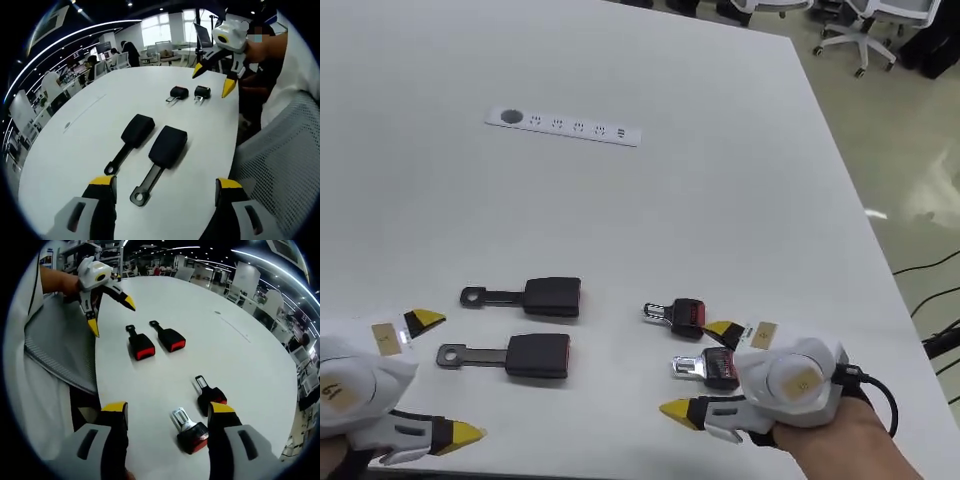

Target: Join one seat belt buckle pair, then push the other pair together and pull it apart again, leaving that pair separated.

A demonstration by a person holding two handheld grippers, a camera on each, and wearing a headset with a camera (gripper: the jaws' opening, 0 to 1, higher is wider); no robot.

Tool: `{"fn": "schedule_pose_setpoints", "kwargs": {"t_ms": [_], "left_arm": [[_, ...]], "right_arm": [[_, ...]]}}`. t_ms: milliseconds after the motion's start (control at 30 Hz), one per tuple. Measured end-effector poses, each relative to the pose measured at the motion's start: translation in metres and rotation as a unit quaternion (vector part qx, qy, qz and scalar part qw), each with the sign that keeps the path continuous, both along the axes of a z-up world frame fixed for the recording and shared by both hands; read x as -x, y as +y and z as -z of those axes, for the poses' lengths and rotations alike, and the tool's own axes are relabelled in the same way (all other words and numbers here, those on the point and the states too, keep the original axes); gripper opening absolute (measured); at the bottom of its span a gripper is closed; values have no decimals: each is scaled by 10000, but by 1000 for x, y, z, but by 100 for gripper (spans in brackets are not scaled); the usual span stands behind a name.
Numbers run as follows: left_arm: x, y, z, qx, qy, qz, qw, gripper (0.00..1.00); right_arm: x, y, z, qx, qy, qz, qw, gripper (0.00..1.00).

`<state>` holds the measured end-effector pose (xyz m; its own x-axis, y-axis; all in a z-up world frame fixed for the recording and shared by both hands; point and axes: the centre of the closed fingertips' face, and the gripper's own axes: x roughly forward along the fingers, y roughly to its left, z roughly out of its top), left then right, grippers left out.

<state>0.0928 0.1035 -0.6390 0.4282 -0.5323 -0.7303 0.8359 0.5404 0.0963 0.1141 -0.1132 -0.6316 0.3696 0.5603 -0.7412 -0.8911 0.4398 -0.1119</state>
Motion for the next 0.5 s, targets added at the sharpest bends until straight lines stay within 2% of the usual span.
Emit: {"fn": "schedule_pose_setpoints", "kwargs": {"t_ms": [100,200,233,333,400,500], "left_arm": [[-3,-10,5,-42,69,254,9996,81],[-8,-18,10,-59,107,447,9989,79],[-10,-22,12,-40,163,498,9986,79],[-14,-31,16,-66,160,689,9975,78],[-15,-37,20,-159,140,910,9956,77],[-18,-43,26,-212,243,1092,9935,76]], "right_arm": [[-1,-2,6,71,74,-96,9999,61],[1,-1,9,6,276,-182,9995,54],[1,-1,12,55,284,-251,9993,53],[-2,-3,19,222,261,-441,9984,52],[-5,-8,24,308,335,-490,9978,48],[-10,-18,32,477,395,-565,9965,45]]}}
